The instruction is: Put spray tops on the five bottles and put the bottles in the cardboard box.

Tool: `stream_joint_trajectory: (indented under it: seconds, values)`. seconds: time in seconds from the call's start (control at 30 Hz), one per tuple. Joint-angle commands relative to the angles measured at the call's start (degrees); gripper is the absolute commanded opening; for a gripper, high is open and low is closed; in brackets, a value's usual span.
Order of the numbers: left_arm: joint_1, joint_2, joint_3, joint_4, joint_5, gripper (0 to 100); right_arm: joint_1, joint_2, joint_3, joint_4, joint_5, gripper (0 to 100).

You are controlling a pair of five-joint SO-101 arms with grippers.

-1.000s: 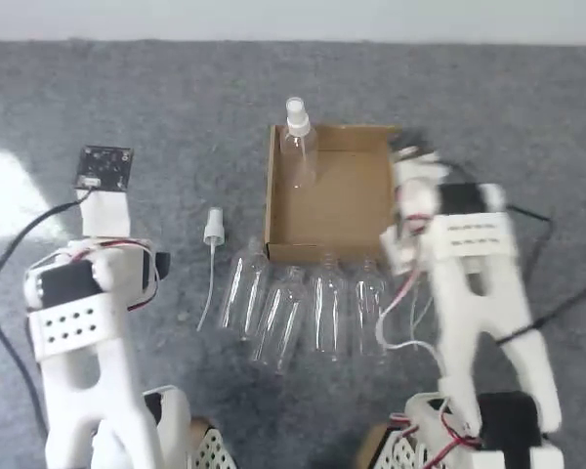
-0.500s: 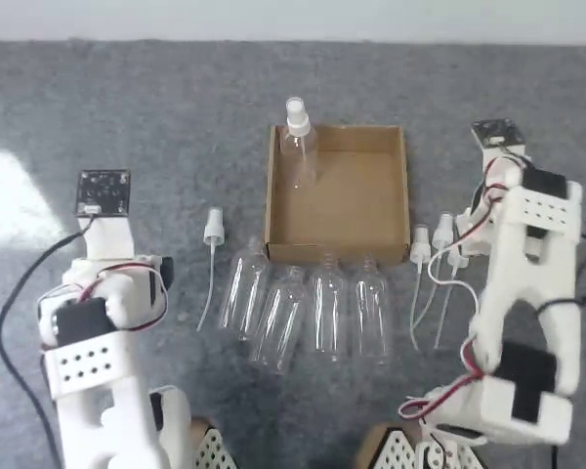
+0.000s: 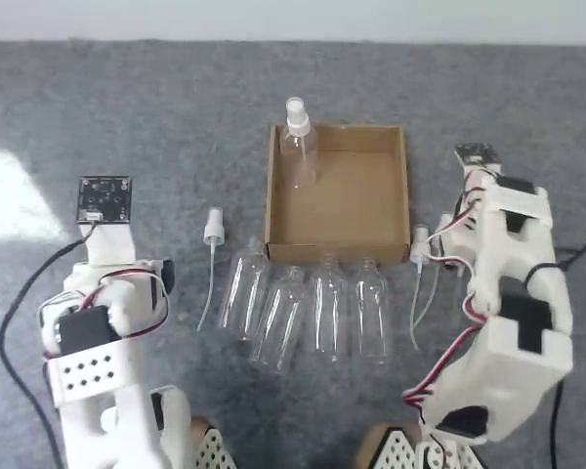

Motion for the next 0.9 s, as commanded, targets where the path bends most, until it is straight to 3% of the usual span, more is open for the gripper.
stream_joint_trajectory:
  seconds: [0.0,0.1,0.3,0.47,0.63,0.87]
  values:
    - [0.2,-1.2,-0.5,-1.6,0.6,22,4.6,1.9,-3.8,-3.0,-0.4,10.8]
    - [0.2,-1.1,-0.4,-1.6,0.6,22,6.7,1.7,-5.5,-2.7,2.5,0.6]
    - [0.2,-1.1,-0.4,-1.6,0.6,22,7.5,-3.2,-12.6,5.9,4.8,0.6]
    - [0.0,-1.3,-0.6,-1.7,0.6,22,3.4,-11.3,-17.1,14.4,3.4,0.6]
    - [-4.7,-0.7,-2.4,-5.5,-0.1,22,-8.4,-22.0,-19.6,20.9,-2.4,0.6]
    - [-17.3,9.7,-16.9,-4.0,-6.7,22,-36.8,-27.5,-26.2,24.5,-14.8,0.6]
